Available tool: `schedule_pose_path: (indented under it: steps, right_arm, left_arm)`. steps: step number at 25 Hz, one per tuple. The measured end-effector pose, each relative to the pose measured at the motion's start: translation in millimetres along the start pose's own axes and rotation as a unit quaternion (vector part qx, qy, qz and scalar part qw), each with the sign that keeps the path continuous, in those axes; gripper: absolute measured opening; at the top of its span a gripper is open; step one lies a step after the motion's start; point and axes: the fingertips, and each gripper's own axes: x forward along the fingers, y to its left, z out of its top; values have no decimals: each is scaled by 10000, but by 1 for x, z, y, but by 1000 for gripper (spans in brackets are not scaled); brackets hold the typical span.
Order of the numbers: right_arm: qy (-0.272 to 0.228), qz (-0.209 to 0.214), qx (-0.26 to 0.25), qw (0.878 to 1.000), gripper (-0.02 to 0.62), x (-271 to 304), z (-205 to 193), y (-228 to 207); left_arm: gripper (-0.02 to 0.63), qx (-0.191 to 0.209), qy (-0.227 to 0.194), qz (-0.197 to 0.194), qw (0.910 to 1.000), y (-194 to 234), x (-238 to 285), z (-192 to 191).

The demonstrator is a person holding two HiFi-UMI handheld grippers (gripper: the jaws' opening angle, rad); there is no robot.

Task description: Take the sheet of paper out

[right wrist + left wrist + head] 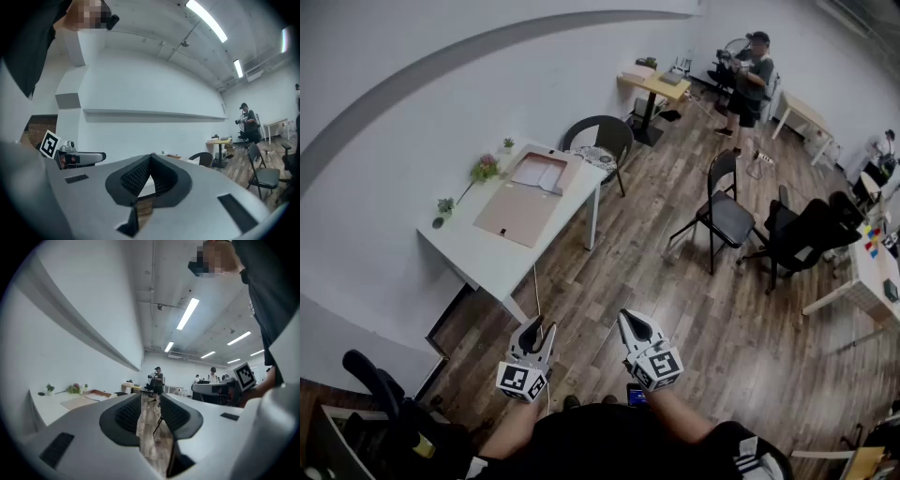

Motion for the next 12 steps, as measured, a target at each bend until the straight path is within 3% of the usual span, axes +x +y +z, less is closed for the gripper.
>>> schedule_pose_path:
  steps: [5, 12]
  right_arm:
    - [-220, -85, -375, 9990, 11, -19, 24, -7]
    - [-260, -125, -372, 9989, 11, -44, 16, -7]
  left_arm:
    - [112, -156, -251, 1, 9996, -18, -5, 23]
    - [112, -99, -188, -51, 9998, -32, -8, 21]
